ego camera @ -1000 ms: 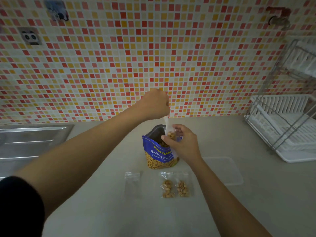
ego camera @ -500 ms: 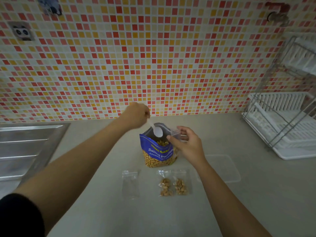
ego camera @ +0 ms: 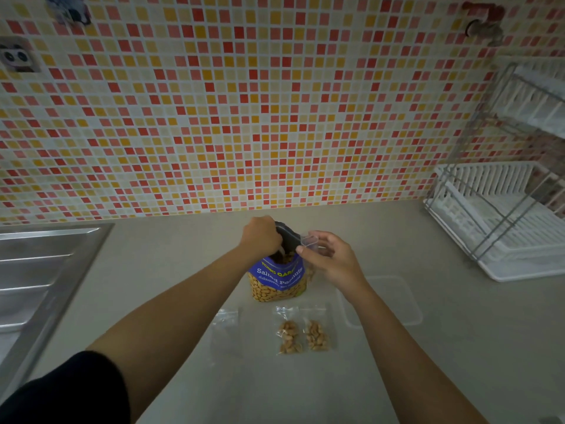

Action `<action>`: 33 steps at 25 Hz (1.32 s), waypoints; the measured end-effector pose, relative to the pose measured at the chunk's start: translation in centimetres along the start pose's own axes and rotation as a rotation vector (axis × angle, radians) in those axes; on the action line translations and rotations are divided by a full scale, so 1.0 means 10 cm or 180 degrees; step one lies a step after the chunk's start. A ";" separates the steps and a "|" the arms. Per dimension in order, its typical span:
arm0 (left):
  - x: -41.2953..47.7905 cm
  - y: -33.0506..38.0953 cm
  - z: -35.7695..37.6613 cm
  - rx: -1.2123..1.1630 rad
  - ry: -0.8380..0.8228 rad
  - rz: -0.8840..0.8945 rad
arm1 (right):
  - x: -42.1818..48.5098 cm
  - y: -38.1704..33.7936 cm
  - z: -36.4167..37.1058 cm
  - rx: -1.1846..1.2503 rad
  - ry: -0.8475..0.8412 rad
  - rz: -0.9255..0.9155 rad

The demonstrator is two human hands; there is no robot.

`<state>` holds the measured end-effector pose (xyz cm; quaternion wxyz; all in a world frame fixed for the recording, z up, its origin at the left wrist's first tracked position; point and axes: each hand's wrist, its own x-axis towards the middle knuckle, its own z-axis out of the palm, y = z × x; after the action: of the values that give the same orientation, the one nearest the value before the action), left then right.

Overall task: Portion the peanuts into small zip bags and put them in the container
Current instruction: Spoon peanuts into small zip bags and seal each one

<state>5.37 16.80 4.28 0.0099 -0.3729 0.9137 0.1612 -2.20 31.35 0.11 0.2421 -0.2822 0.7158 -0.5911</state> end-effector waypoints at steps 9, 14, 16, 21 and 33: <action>0.01 -0.33 -0.29 -0.1213 -0.0081 -0.0192 | -0.02 -0.04 -0.03 0.0001 -0.0135 0.0030; -0.05 -0.66 -0.31 -0.1802 0.0048 -0.0326 | -0.02 -0.08 -0.04 -0.0171 -0.0112 -0.0036; -0.11 -0.76 -0.33 -0.2394 -0.0024 -0.0634 | -0.03 -0.09 -0.02 -0.0360 -0.0110 -0.0122; -0.17 -0.79 -0.32 -0.2268 0.0092 -0.0676 | -0.06 -0.19 0.05 -0.1040 -0.0198 -0.0399; -0.10 -0.78 -0.65 -0.2826 0.0249 -0.0750 | -0.02 -0.30 0.17 -0.1684 -0.0141 -0.0369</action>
<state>12.07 10.32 8.35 -0.1670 -0.4482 0.7072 0.5206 -0.54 29.87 2.72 0.1412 -0.3890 0.8225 -0.3901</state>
